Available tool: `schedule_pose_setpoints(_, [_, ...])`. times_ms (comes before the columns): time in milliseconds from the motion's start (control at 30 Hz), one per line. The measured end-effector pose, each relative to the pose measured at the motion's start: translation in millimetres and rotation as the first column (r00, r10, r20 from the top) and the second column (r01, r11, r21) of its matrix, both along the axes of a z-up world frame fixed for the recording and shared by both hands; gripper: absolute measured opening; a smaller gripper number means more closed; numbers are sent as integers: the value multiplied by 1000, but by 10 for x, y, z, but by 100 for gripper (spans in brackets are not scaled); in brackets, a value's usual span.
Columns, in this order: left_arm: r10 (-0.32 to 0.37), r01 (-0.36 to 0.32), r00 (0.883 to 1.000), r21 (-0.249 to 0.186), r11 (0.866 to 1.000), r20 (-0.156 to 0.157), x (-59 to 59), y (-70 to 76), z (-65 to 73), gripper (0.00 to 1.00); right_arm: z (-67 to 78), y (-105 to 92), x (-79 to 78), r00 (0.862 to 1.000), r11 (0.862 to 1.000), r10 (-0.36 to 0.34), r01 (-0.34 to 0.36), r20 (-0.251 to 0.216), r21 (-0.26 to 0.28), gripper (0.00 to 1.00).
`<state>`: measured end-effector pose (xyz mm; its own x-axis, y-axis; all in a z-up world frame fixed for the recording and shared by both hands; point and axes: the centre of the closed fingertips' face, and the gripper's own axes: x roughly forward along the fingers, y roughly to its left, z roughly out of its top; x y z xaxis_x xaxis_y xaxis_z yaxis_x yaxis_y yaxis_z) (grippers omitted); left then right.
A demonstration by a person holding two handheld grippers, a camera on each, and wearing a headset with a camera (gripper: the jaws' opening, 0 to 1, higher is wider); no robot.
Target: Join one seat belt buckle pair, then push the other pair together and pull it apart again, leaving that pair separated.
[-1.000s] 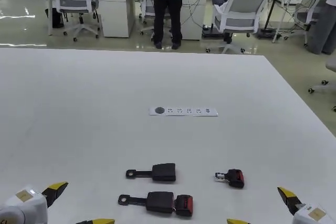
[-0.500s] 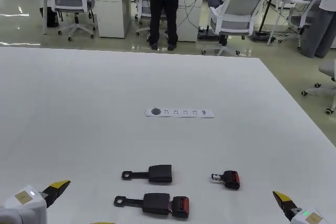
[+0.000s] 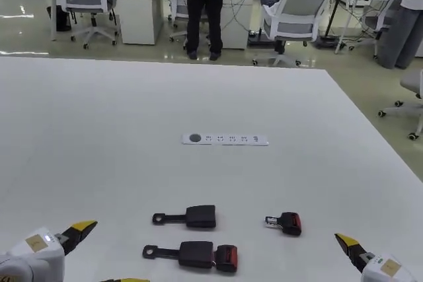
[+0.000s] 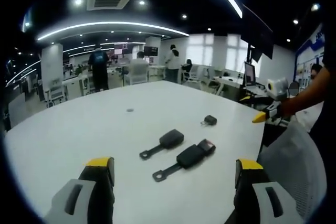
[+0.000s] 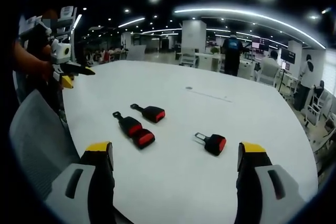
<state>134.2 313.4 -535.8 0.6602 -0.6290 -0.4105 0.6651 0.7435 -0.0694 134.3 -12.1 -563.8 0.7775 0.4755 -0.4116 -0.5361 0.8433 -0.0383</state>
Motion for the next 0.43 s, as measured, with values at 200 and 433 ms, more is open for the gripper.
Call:
schedule_pose_setpoints(200, [3,-3,1000,8,1000,14,28,46,-21,99,-17,-6,6,1000,1000,-7,7,-1,4,100])
schedule_pose_setpoints(433, [-3,3,1000,19,1000,24,9,23,-8,99,-33,-3,8,1000,1000,-9,9,-3,6,99])
